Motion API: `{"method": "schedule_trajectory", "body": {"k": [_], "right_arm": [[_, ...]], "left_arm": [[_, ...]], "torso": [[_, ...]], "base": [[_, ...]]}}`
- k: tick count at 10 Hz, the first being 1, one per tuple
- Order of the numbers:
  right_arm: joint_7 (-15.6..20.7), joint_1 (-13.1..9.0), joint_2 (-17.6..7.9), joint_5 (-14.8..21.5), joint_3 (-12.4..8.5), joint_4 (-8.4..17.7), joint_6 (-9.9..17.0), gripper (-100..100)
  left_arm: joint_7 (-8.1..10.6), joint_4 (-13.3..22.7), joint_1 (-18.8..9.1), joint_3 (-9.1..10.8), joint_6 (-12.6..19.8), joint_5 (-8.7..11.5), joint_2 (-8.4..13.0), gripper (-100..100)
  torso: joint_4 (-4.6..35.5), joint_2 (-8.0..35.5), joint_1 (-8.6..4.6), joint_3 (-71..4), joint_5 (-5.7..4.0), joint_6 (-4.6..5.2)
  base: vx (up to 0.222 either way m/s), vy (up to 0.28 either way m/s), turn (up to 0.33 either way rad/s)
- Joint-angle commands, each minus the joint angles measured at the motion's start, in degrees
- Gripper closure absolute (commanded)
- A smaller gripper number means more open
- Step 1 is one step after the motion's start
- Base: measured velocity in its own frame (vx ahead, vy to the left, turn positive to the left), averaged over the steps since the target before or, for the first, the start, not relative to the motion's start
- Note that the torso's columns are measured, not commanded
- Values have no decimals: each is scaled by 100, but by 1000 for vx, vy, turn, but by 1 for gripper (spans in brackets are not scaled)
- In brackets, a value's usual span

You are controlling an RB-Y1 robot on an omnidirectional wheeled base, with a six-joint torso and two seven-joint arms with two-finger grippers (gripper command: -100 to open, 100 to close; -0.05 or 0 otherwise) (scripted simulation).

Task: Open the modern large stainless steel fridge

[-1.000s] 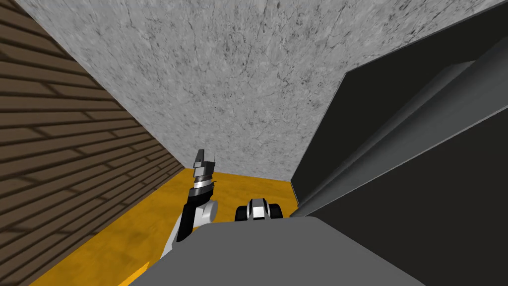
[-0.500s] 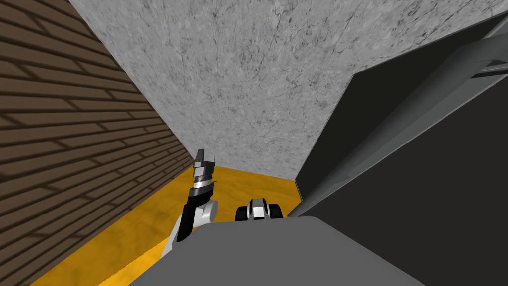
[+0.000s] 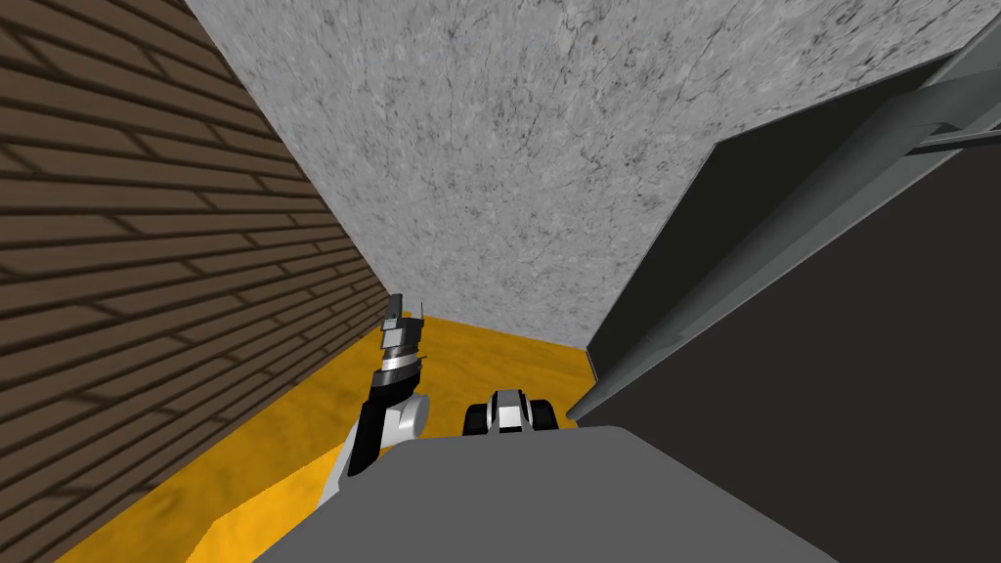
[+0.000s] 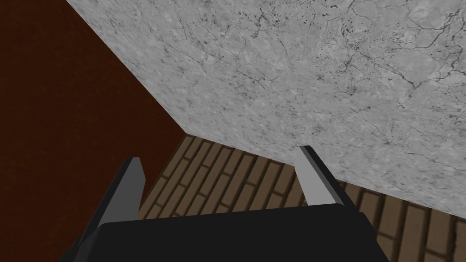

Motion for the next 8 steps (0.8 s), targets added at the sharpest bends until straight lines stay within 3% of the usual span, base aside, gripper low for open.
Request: {"method": "schedule_trajectory", "body": {"k": [1, 2, 5, 6, 7, 8], "right_arm": [[317, -138, -365, -83, 253, 397, -59, 100], [367, -138, -464, -83, 253, 540, -59, 100], [367, -138, -502, -83, 253, 784, -59, 100], [665, -231, -757, -153, 524, 950, -155, 100], [710, -231, -860, -153, 524, 1108, -155, 100], [710, -231, -925, -153, 524, 1259, -155, 100]], "left_arm": [[0, 0, 1, 1, 0, 0, 1, 0], [0, 0, -1, 0, 0, 0, 0, 0], [0, 0, 1, 1, 0, 0, 1, 0], [0, 0, 2, 1, 0, 0, 1, 0], [0, 0, -1, 0, 0, 0, 0, 0], [0, 0, -2, 0, 0, 0, 0, 0]], "torso": [[5, -1, -18, -20, 13, 6], [-2, 25, -10, 3, -10, -54], [16, 15, -43, -6, 1, 4], [23, 32, -46, -11, 17, 1], [15, 59, -28, 22, -10, -56], [15, 47, -34, 33, -23, -51]], "base": [[-125, 76, 146], [-184, 110, 109], [-32, 35, 22], [-126, 78, 118], [-162, 94, 147], [-91, 62, 64]]}}
